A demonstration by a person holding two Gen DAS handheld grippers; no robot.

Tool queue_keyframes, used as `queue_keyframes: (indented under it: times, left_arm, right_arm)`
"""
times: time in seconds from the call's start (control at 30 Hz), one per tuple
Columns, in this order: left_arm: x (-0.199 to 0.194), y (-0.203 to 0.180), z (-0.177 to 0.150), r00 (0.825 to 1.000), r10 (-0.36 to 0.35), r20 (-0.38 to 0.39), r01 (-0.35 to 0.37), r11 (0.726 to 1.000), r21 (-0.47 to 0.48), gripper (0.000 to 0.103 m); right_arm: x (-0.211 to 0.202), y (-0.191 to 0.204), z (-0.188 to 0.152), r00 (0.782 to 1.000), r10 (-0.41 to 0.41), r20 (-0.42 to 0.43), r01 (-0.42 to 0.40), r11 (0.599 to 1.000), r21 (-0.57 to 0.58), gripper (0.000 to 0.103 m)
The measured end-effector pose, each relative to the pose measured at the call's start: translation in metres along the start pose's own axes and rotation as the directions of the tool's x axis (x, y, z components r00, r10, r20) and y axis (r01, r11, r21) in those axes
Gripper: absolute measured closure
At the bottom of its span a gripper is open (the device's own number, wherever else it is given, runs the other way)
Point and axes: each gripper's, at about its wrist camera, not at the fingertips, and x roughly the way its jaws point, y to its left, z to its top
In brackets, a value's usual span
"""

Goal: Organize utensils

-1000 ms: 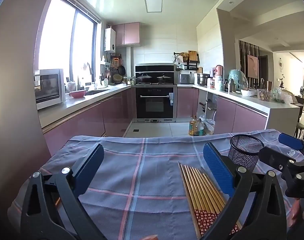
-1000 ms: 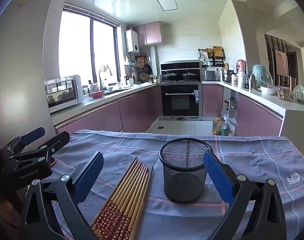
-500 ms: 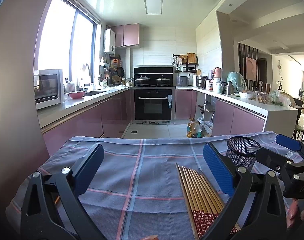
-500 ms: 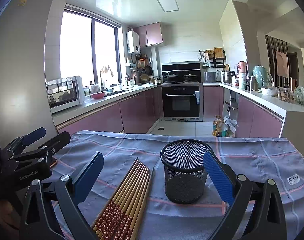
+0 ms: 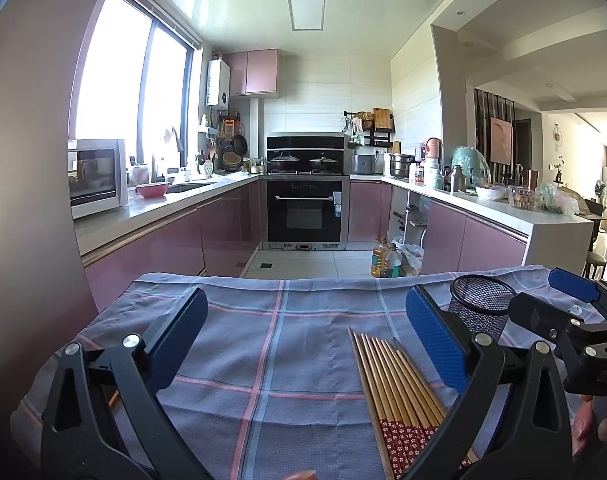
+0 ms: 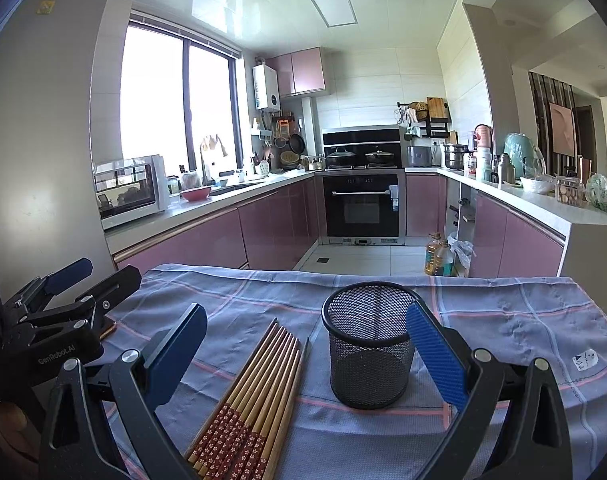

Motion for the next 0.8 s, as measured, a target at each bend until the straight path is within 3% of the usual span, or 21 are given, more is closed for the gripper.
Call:
queue_keyframes:
  times: [0.8]
  left_arm:
    - [-0.004, 0.0022, -0.0008, 1.0, -0.007, 0.01, 0.007, 1.0, -0.005, 0.005]
  right_arm:
    - [-0.0051, 0.0024, 0.0006, 1.0, 0.006, 0.013, -0.006, 1.0, -0.002, 0.007]
